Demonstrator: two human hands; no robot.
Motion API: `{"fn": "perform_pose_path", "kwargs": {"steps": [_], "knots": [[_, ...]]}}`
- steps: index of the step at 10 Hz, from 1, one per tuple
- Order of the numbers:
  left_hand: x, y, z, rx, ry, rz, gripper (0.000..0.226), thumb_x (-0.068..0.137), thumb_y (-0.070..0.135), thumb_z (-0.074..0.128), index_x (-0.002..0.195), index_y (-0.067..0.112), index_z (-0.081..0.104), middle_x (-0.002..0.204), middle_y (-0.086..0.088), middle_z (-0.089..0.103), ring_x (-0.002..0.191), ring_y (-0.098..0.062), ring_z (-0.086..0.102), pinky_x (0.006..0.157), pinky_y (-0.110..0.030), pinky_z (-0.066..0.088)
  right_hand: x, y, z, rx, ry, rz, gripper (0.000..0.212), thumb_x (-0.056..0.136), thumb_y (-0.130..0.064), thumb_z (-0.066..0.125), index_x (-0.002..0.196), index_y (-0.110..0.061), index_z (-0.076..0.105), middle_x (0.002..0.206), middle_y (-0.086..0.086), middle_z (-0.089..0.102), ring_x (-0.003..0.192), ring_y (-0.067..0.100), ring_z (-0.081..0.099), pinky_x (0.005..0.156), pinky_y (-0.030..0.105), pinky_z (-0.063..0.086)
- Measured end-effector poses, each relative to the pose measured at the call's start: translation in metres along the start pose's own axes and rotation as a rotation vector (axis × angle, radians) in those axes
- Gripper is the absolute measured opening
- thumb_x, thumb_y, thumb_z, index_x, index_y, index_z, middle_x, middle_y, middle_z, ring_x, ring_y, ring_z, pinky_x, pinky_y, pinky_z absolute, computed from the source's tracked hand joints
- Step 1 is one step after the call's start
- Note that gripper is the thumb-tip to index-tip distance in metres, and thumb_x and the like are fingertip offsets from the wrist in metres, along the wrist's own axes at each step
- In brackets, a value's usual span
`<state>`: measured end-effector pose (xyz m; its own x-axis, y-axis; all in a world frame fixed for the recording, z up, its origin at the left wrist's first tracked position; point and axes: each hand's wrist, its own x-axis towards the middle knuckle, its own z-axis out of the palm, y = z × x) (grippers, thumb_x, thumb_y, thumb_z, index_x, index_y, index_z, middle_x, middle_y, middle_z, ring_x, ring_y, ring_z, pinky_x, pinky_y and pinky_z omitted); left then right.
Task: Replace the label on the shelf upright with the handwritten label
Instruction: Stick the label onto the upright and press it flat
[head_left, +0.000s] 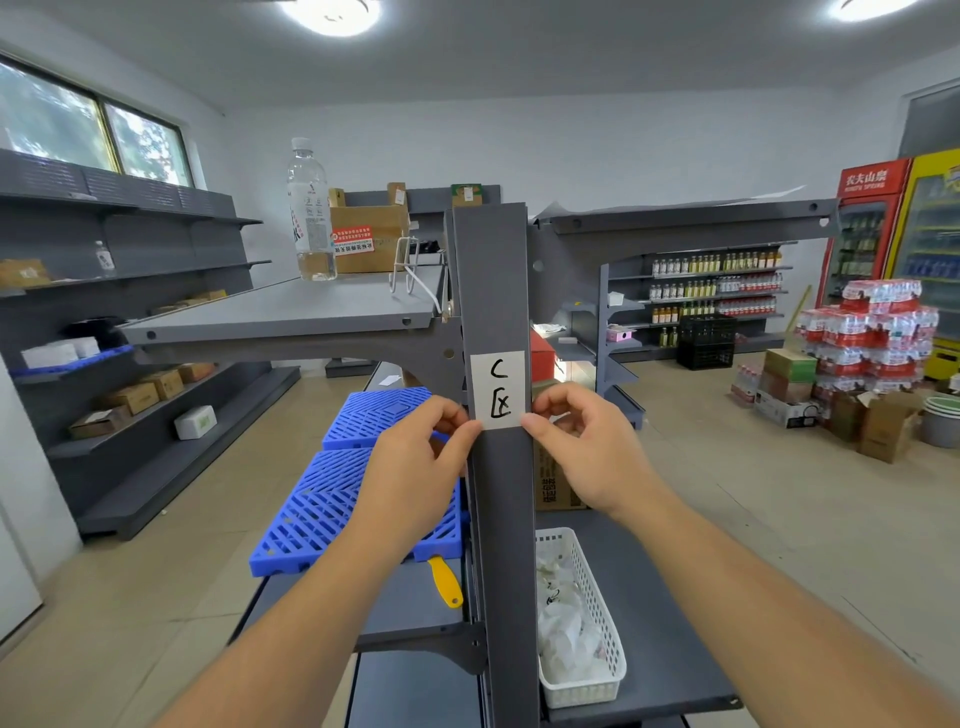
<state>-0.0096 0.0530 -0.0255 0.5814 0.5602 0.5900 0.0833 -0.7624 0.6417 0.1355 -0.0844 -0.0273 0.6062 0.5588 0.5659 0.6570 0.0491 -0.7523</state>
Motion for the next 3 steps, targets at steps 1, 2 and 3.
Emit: {"fn": "perform_pose_path", "kwargs": {"steps": [1, 2, 3], "knots": [[-0.0014, -0.0007, -0.0019, 0.047, -0.017, 0.019, 0.008, 0.099, 0.033, 0.063, 0.091, 0.033, 0.06, 0.078, 0.013, 0.069, 0.066, -0.004, 0.069, 0.065, -0.024, 0.06, -0.0017, -0.0041, -0.0008, -0.009, 0.002, -0.006, 0.013, 0.094, -0.028, 0.072, 0.09, -0.037, 0.064, 0.088, -0.014, 0.068, 0.068, -0.008, 0.056, 0.065, 0.005, 0.045], [-0.0018, -0.0007, -0.0026, 0.086, -0.035, 0.029, 0.008, 0.1, 0.032, 0.062, 0.093, 0.033, 0.059, 0.081, 0.014, 0.068, 0.067, -0.006, 0.069, 0.066, -0.027, 0.06, -0.0031, -0.0047, -0.0003, -0.035, 0.006, 0.008, 0.017, 0.095, -0.027, 0.071, 0.089, -0.039, 0.062, 0.089, -0.014, 0.068, 0.068, -0.01, 0.056, 0.064, 0.005, 0.046], [-0.0027, 0.0011, -0.0034, 0.1, -0.021, 0.01, 0.01, 0.1, 0.035, 0.061, 0.092, 0.029, 0.06, 0.084, 0.013, 0.068, 0.069, -0.006, 0.066, 0.065, -0.027, 0.057, -0.0073, -0.0087, -0.0004, -0.049, 0.059, 0.023, 0.011, 0.096, -0.024, 0.068, 0.091, -0.033, 0.064, 0.088, -0.011, 0.066, 0.067, -0.008, 0.056, 0.065, 0.007, 0.047]]}}
